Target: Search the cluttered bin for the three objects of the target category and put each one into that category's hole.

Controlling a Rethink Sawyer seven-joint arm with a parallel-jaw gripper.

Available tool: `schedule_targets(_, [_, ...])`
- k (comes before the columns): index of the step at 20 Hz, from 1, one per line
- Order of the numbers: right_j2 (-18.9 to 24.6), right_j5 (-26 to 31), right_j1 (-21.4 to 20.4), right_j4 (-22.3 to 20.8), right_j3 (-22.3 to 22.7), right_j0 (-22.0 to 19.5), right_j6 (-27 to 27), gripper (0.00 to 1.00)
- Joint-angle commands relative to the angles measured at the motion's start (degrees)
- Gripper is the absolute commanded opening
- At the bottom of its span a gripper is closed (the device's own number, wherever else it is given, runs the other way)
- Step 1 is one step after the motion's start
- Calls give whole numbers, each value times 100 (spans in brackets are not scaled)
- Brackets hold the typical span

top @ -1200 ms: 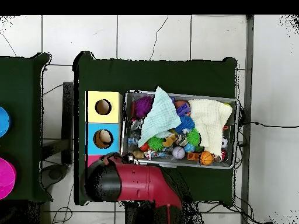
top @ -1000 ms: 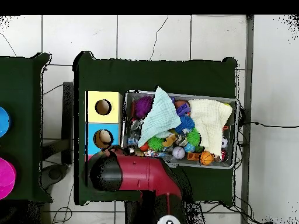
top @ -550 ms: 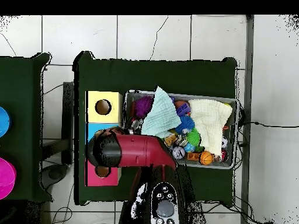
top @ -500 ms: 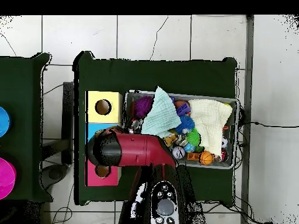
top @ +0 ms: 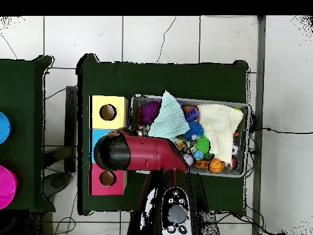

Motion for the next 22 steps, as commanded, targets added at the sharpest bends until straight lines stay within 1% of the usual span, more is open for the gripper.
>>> schedule_targets(1, [81,-83,74,-295,-328,-495,343,100])
schedule_targets(8, [151,-463,313,-457,-356,-616,355,100])
schedule_targets(10, [196,-626,443,-502,-371,-654,394,100])
schedule_targets(15, [119,-977,841,-466,-417,-531,746,100])
schedule_targets(19, [30,-1203,979,-393,-425,-410,929,100])
schedule_targets(22, [-20,-1303,1040,-350,-410,-378,963,100])
